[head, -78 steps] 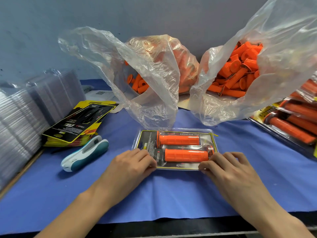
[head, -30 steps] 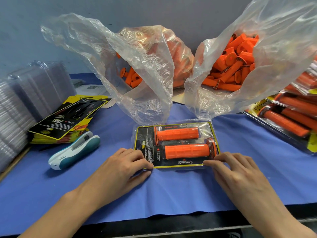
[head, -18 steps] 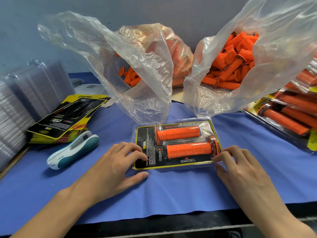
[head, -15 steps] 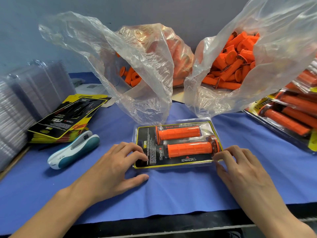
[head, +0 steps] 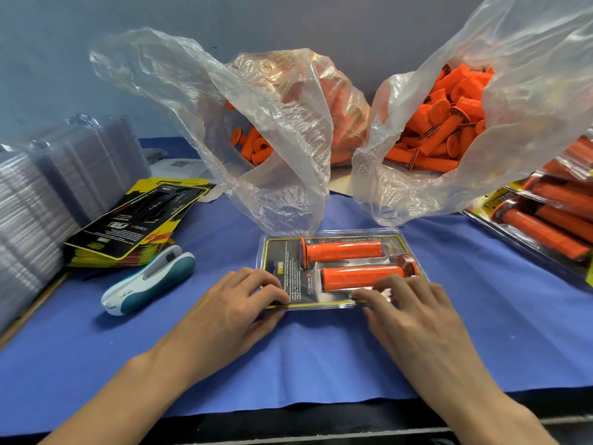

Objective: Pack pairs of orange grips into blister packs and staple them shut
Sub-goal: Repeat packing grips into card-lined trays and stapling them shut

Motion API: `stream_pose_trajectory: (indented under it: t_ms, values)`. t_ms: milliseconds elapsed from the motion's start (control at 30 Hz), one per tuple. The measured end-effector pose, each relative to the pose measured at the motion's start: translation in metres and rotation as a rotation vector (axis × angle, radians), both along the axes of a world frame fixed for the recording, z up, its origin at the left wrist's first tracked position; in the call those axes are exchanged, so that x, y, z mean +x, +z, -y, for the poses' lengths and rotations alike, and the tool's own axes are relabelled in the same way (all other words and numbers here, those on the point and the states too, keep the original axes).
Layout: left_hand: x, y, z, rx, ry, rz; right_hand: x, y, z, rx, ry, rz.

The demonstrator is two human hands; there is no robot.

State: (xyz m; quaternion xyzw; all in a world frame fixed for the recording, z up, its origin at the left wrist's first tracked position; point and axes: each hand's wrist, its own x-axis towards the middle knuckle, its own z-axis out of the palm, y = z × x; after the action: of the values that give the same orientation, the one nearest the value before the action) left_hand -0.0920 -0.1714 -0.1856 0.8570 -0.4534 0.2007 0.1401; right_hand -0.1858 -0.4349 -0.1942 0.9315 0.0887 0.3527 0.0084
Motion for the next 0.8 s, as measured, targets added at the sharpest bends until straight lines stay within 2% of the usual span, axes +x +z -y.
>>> stream_pose_trajectory:
  t_ms: [233,533,633,800]
  values:
    - [-0.002,0.001,-0.004,0.040,-0.001,-0.062,0.017,0.007,-0.015,0.040,0.152,-0.043]
    - [-0.004,0.002,-0.003,0.074,-0.004,-0.135,0.020,0.008,-0.007,0.284,0.282,-0.244]
    - [-0.007,0.005,-0.001,0.055,0.018,-0.126,0.020,0.010,-0.009,0.206,0.268,-0.230]
    - [-0.011,0.014,0.012,-0.072,0.102,-0.111,0.021,0.013,-0.019,0.049,0.227,-0.086]
